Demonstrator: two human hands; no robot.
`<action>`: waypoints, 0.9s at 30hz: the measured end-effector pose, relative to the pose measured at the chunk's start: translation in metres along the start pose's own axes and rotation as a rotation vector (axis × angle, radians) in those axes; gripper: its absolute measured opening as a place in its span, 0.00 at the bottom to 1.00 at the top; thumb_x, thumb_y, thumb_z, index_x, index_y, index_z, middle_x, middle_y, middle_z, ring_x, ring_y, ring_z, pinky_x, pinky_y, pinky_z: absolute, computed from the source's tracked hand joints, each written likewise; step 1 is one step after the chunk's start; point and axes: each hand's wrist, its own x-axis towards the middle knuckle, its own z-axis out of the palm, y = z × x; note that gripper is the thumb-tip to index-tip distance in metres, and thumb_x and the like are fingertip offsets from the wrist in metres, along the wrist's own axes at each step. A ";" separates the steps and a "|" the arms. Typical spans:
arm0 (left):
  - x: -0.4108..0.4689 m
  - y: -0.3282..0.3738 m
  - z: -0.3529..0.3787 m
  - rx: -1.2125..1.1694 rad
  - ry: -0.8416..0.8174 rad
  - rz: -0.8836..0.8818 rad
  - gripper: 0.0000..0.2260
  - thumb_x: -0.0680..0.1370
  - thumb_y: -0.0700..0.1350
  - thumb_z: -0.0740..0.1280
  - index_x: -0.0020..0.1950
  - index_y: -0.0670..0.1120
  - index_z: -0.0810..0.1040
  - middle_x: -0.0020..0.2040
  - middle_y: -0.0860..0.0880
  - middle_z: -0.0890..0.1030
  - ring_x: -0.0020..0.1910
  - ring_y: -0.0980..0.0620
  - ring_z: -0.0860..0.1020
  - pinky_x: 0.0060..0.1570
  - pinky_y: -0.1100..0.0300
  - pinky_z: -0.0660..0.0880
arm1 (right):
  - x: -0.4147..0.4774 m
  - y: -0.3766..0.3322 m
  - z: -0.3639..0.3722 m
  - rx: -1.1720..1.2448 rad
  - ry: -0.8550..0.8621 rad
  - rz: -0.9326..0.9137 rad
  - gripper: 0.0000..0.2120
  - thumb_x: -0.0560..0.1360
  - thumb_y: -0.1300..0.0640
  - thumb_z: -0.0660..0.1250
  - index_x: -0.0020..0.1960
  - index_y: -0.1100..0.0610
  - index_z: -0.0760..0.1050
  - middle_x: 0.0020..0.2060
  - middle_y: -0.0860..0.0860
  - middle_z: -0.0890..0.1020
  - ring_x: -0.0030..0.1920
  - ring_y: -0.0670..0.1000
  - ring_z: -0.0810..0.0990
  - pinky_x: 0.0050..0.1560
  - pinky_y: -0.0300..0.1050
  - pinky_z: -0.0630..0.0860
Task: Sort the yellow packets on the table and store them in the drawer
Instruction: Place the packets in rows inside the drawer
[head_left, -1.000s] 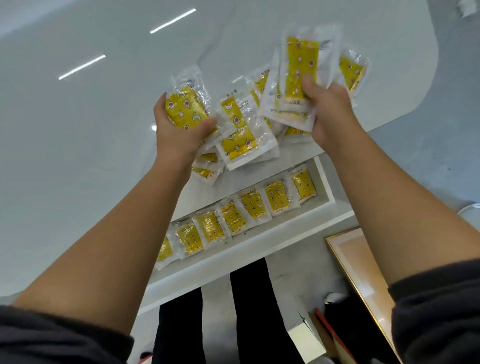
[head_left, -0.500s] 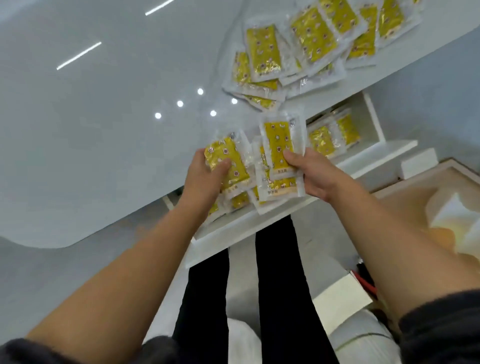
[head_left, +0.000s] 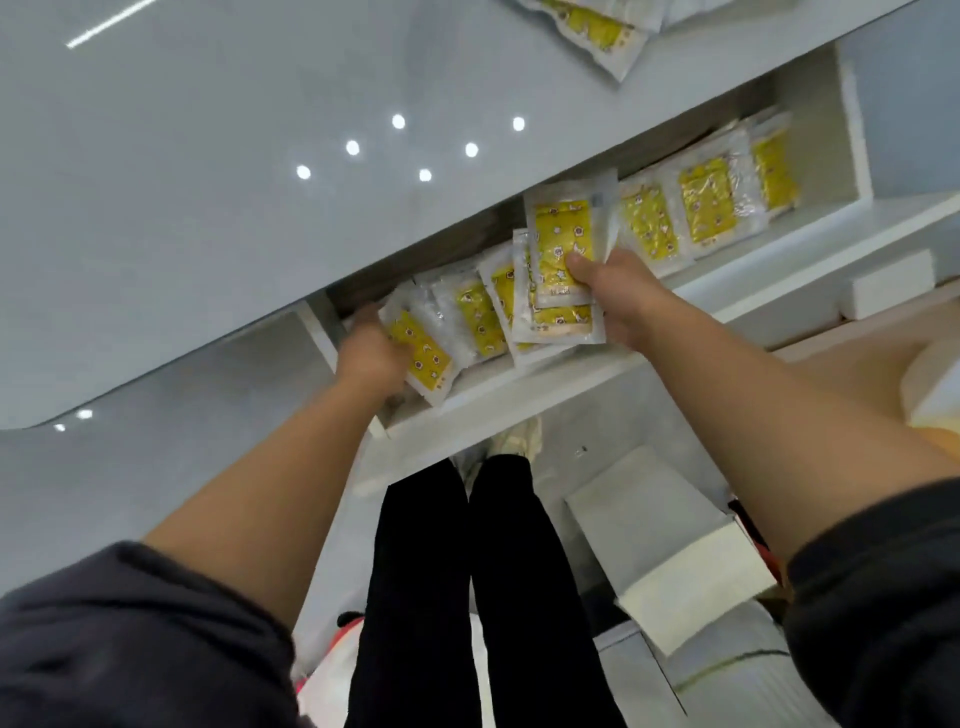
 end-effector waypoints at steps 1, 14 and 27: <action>0.007 -0.001 0.002 0.000 -0.041 0.022 0.22 0.78 0.41 0.66 0.70 0.46 0.64 0.58 0.45 0.76 0.55 0.41 0.78 0.49 0.49 0.79 | 0.006 0.003 0.005 0.004 -0.011 -0.011 0.19 0.76 0.51 0.67 0.65 0.55 0.73 0.55 0.53 0.82 0.53 0.56 0.83 0.54 0.59 0.79; 0.033 -0.005 0.010 0.751 0.196 0.201 0.33 0.73 0.38 0.68 0.74 0.48 0.58 0.72 0.42 0.60 0.70 0.37 0.63 0.64 0.44 0.69 | 0.012 0.010 0.043 -0.081 -0.108 -0.035 0.19 0.79 0.53 0.64 0.68 0.57 0.70 0.58 0.54 0.80 0.57 0.55 0.80 0.60 0.57 0.76; 0.044 -0.001 -0.040 0.778 -0.004 0.358 0.04 0.79 0.45 0.63 0.53 0.46 0.74 0.51 0.45 0.74 0.47 0.45 0.72 0.45 0.58 0.67 | -0.007 0.029 0.129 -0.333 -0.264 0.050 0.29 0.81 0.52 0.60 0.77 0.59 0.54 0.75 0.56 0.63 0.73 0.59 0.64 0.70 0.54 0.65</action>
